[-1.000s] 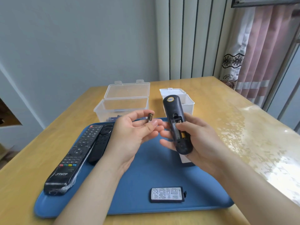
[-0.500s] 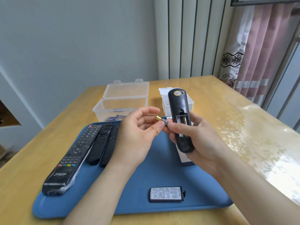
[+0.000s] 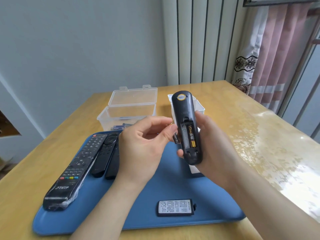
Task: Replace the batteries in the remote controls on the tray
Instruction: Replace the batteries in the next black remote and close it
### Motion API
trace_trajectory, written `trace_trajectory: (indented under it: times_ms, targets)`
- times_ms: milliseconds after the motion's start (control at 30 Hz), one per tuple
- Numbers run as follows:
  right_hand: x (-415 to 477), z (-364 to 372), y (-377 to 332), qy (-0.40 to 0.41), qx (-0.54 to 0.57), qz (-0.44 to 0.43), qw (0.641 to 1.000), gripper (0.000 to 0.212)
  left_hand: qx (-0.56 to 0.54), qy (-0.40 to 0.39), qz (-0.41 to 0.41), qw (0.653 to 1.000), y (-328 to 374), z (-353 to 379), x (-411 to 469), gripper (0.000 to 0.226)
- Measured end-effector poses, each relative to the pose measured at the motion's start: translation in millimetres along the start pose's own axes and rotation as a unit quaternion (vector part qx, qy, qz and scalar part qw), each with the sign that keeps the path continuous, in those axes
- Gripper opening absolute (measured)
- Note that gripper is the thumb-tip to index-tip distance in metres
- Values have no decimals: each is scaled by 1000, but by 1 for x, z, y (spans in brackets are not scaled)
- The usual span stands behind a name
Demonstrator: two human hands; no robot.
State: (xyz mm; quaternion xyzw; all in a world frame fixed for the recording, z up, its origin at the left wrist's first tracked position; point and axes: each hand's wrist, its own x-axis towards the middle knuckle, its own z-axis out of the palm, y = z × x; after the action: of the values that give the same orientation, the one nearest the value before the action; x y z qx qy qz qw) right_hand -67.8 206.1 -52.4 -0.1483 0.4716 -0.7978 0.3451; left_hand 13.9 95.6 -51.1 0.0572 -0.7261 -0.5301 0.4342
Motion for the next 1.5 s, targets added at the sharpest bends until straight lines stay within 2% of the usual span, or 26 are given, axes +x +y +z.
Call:
trace_trajectory:
  times_ms: [133, 267, 400, 567, 900, 1033, 1167, 1233, 1333, 1433, 1500]
  targets:
    - [0, 1, 3, -5, -22, -10, 1000, 44, 15, -18, 7, 1000, -1, 3, -4, 9]
    - [-3, 5, 5, -10, -35, -11, 999, 45, 116, -3, 66, 991, -3, 5, -7, 9]
    - [-4, 9, 7, -10, -39, -18, 999, 48, 208, 5, 158, 965, -5, 4, -7, 8]
    - [-8, 15, 6, -11, -29, -29, 999, 46, 244, -11, 193, 950, -13, 0, -1, 9]
    - [-8, 14, 4, 48, -48, -58, 996, 30, 359, -28, 309, 880, -18, 0, 2, 18]
    - [-4, 11, 4, 42, -32, -64, 997, 42, 355, -67, 292, 886, -19, -5, 4, 23]
    - [-5, 6, 5, 9, -52, -66, 996, 27, 369, -103, 258, 887, -18, -7, 5, 28]
    - [-5, 3, 3, -26, -65, -70, 995, 22, 344, -143, 212, 903, -16, -9, 5, 33]
    - [-1, -2, 0, -41, -86, -64, 993, 30, 273, -202, 111, 934, -10, -15, 7, 37]
    - [3, -7, -1, -24, -98, -74, 992, 34, 272, -204, 85, 937, 2, -21, 8, 22]
    - [5, -9, -1, -9, -104, -80, 991, 38, 291, -262, 35, 920, 14, -24, 8, 10]
